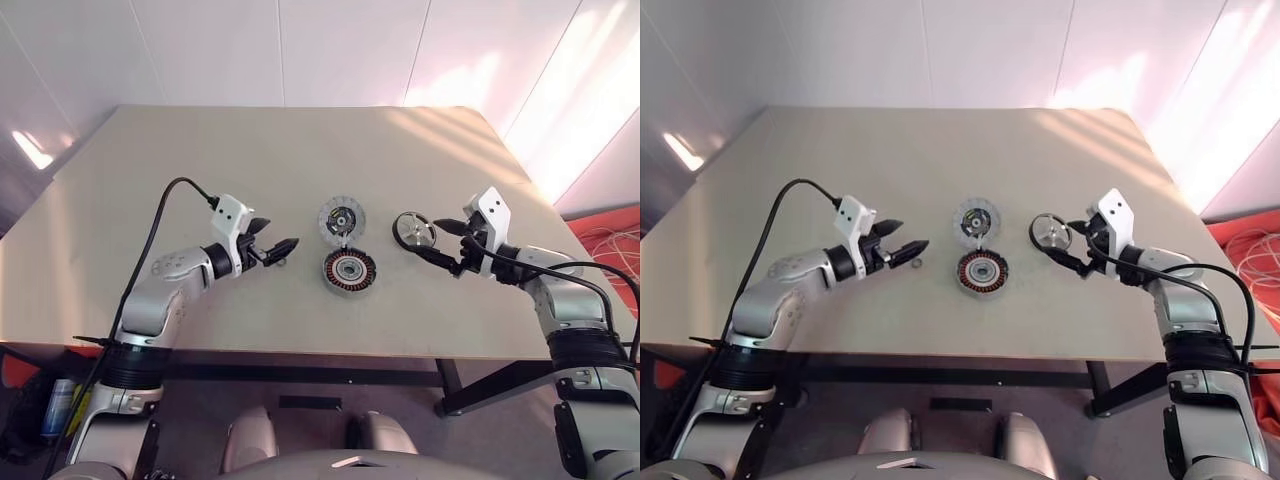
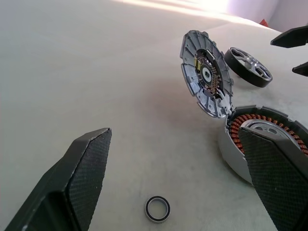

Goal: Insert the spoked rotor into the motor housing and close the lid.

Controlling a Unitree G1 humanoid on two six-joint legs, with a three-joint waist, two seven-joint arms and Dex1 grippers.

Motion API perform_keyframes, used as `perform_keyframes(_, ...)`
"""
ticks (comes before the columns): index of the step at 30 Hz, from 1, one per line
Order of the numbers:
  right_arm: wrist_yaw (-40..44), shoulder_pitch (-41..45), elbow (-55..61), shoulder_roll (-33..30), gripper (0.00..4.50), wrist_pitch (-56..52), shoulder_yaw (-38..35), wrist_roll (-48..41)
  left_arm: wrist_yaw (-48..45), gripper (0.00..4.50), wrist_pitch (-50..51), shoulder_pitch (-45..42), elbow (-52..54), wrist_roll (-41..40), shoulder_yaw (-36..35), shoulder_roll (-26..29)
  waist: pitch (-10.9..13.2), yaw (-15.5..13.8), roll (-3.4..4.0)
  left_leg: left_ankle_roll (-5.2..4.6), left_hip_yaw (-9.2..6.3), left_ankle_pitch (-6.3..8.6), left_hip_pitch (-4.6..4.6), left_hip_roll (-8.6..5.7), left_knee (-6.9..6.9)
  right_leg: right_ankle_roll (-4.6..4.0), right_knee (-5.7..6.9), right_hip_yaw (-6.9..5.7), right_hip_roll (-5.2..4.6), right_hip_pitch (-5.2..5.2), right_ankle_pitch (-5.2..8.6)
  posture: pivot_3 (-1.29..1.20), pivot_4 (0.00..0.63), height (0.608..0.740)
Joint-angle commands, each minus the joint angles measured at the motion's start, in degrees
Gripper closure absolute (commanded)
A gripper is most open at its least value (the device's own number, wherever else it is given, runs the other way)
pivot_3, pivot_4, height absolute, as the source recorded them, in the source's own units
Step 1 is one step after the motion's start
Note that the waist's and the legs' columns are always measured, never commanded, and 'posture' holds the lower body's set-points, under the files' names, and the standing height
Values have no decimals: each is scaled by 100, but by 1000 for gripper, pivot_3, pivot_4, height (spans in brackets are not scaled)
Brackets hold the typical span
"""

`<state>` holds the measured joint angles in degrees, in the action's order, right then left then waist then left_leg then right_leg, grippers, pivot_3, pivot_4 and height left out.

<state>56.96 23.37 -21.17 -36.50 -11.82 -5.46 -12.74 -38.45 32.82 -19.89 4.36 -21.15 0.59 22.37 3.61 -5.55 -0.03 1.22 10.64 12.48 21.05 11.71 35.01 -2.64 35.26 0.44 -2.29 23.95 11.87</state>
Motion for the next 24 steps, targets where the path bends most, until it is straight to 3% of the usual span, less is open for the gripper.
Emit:
perform_keyframes(1,33,25,294,-98,114,10,-84,-121,-164,22,-316,30,-133,77,-20,129,0,1,0,1,-10,-2,3,0,0,0,0,-8,0,-1,0,0,0,740)
perform_keyframes(14,21,32,286,-99,114,47,-88,-102,-321,22,-2082,30,-1520,1594,898,497,0,-1,1,10,-55,-15,-8,-6,-1,2,-9,-49,-11,-44,2,0,0,740)
perform_keyframes(24,-22,-3,347,-107,114,40,-110,-101,-629,22,-2573,-41,-2178,1670,1062,200,-12,-14,21,8,-59,-17,-37,-27,-5,12,-17,-77,-52,-94,8,0,0,740)
